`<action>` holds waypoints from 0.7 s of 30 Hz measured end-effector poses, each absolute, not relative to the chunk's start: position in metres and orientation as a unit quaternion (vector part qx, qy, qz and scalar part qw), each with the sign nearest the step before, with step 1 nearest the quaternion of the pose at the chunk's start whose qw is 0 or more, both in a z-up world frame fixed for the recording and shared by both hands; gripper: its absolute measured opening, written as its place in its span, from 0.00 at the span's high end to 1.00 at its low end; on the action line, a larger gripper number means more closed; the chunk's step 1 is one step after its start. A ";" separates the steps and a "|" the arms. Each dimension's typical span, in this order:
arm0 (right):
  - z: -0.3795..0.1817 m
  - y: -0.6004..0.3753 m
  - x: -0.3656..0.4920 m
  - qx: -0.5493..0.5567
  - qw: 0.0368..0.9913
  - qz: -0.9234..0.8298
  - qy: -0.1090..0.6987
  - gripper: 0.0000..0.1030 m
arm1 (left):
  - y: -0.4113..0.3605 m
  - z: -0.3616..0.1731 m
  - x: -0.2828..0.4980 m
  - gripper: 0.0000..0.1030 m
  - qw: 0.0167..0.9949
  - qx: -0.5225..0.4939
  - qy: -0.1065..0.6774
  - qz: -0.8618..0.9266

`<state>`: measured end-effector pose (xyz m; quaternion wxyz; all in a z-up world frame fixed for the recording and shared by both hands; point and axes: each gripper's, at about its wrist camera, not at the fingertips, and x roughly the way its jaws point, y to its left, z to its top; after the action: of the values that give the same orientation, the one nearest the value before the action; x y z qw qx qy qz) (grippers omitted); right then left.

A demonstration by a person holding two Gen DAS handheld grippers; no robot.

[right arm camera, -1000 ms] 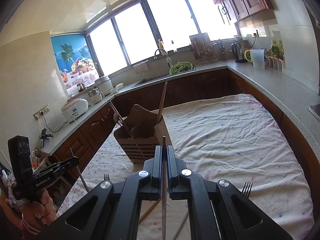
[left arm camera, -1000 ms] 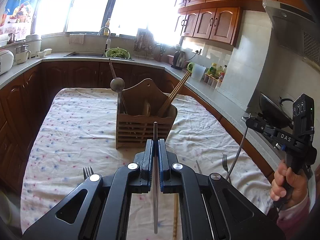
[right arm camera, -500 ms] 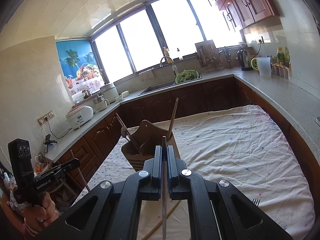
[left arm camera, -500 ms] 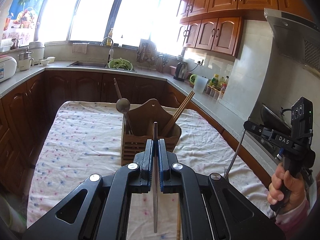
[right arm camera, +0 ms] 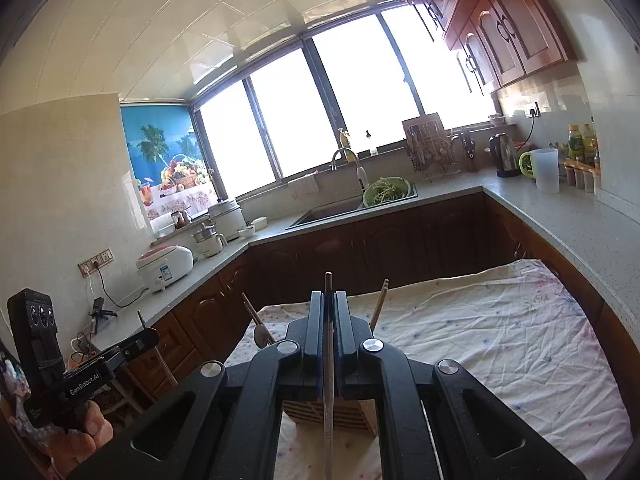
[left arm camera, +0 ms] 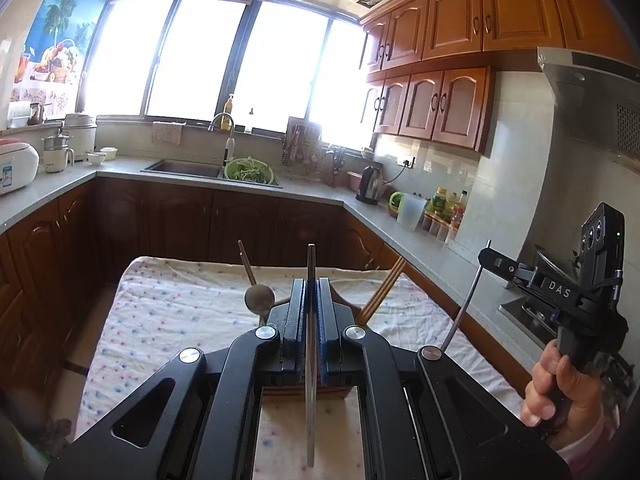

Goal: Organize utensils
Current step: 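Lift both metal chopsticks and carry them over the wooden holder, then lower both metal chopsticks into the holder slots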

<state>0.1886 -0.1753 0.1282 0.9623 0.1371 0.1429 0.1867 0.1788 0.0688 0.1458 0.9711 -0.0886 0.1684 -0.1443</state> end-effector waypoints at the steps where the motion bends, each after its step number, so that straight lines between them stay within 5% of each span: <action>1: 0.131 -0.174 0.193 0.138 0.963 0.186 0.139 0.96 | 0.069 0.149 0.184 0.96 0.972 -0.089 0.163 -0.141; 13: 0.149 -0.169 0.247 0.147 0.968 0.173 0.108 0.96 | 0.067 0.183 0.238 0.96 0.982 -0.097 0.109 -0.117; 21: 0.127 -0.161 0.268 0.142 0.971 0.161 0.109 0.96 | 0.067 0.157 0.267 0.96 0.984 -0.106 0.116 -0.081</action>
<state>0.2677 -0.1612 0.1270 0.9707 0.1418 0.1086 0.1606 0.2671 0.0669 0.1567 0.9842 -0.1065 0.1161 -0.0807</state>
